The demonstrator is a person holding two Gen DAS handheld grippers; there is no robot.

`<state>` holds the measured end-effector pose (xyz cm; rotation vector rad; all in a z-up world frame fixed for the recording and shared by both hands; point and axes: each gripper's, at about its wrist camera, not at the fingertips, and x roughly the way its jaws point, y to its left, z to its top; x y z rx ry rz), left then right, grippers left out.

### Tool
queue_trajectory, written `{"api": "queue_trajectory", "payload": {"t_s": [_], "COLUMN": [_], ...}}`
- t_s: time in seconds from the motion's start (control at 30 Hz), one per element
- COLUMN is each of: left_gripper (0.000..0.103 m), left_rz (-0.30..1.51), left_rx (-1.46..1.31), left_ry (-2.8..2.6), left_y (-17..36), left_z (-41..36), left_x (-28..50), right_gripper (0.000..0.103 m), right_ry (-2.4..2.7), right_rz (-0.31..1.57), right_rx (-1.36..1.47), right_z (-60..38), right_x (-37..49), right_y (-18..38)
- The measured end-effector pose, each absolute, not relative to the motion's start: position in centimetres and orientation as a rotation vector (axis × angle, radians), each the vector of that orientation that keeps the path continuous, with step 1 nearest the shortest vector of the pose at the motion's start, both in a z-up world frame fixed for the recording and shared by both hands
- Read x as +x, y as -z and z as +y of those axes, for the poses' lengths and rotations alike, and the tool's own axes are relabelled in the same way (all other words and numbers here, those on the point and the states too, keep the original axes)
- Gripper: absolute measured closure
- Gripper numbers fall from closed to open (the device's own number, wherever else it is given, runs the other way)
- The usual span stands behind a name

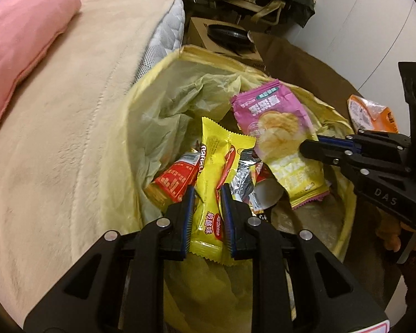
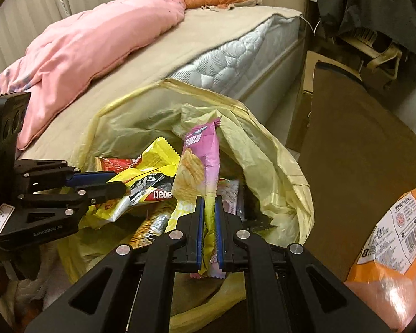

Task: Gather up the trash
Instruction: 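Open both tools to drop the wafer packet and chip bag into the bag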

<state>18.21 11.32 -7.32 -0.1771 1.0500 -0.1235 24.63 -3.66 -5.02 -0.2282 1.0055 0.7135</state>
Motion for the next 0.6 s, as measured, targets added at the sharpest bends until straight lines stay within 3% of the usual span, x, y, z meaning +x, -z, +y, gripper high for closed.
{"api": "queue_trajectory", "payload": {"t_s": [0.37, 0.6], "left_gripper": [0.083, 0.061], "left_rz": [1.041, 0.985], "left_rx": [-0.233, -0.278], "left_ry": [0.141, 0.135], "left_y": [7.4, 4.7], "left_z": [12.0, 13.0], "left_x": [18.8, 17.4], "right_gripper": [0.095, 0.090], "right_ry": [-0.739, -0.692], "right_rz": [1.003, 0.968], "right_rx": [-0.230, -0.240], "right_z": [-4.2, -5.1], "right_x": [24.5, 23.9], "right_y": [5.6, 4.8]}}
